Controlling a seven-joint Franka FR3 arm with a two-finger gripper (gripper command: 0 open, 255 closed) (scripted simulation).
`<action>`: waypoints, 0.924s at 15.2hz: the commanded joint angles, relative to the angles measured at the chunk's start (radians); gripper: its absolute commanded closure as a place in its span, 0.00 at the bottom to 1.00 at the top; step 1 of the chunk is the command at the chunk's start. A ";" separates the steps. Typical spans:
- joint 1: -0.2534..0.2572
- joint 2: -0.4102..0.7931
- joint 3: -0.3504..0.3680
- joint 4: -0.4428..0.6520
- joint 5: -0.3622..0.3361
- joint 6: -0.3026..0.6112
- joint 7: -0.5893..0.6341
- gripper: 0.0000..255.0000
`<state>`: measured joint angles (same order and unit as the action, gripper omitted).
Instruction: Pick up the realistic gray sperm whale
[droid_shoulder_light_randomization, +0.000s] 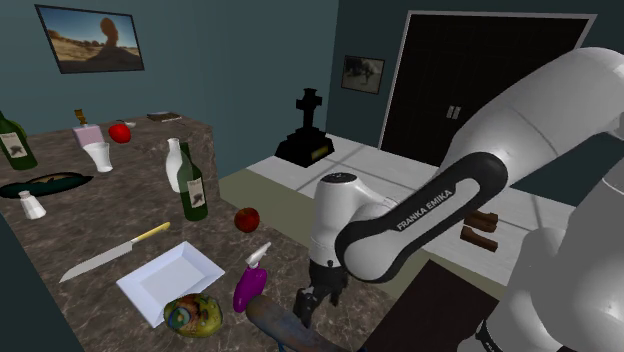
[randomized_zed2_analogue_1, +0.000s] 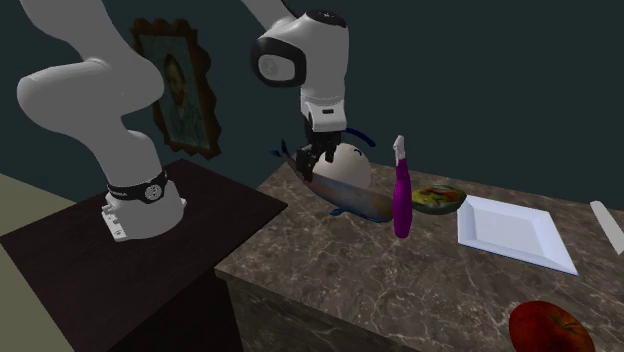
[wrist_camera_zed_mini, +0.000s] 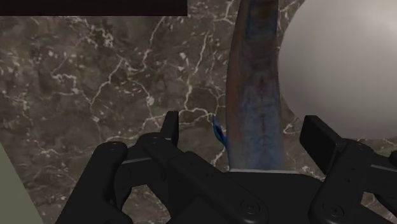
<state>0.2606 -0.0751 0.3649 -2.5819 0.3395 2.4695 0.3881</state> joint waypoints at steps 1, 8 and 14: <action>0.012 0.080 0.017 0.021 0.000 0.059 0.024 0.00; 0.033 0.223 0.026 0.054 -0.023 0.169 0.058 0.00; 0.039 0.279 0.021 0.056 -0.036 0.221 0.058 1.00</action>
<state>0.2989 0.2002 0.3856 -2.5262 0.3046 2.6879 0.4463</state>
